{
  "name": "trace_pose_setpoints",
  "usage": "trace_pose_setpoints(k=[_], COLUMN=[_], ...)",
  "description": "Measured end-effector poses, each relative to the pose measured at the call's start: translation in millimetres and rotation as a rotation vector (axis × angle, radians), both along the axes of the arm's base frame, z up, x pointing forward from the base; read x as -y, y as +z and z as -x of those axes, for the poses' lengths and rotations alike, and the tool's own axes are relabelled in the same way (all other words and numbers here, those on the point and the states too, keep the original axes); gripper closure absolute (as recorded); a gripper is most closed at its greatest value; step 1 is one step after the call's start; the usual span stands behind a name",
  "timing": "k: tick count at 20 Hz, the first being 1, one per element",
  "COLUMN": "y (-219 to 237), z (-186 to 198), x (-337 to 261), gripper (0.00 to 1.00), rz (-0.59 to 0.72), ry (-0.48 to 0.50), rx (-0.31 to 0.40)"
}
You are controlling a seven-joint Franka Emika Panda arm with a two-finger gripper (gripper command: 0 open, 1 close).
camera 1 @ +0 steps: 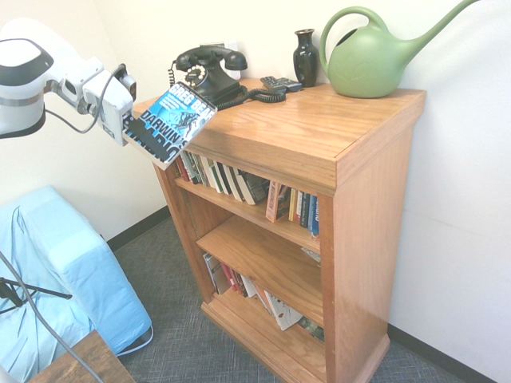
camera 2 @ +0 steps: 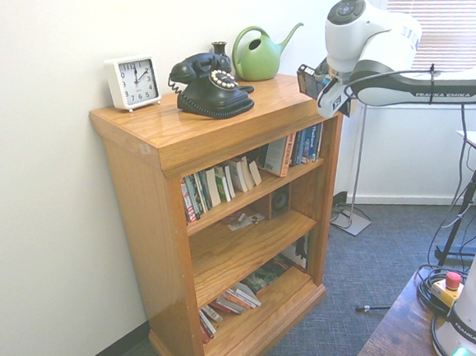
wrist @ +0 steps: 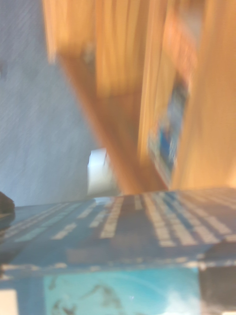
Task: Shelf the books
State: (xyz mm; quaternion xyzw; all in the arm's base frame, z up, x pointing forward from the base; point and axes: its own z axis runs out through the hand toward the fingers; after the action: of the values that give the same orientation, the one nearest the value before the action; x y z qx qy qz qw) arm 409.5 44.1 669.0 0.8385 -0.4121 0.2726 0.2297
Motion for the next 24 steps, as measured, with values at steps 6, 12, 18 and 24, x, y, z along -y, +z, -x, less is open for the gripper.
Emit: trace_pose_setpoints(k=[6,12,18,24], y=[-135,-244,-245,-243], z=[14,49,40,10], x=[5,49,56,40], gripper=[1.00,1.00,1.00,1.00], rz=[-0.127,-0.175,-0.190,-0.267], ry=[0.033,0.035,0.100,0.184], rx=[-0.033,-0.038,0.038,0.064])
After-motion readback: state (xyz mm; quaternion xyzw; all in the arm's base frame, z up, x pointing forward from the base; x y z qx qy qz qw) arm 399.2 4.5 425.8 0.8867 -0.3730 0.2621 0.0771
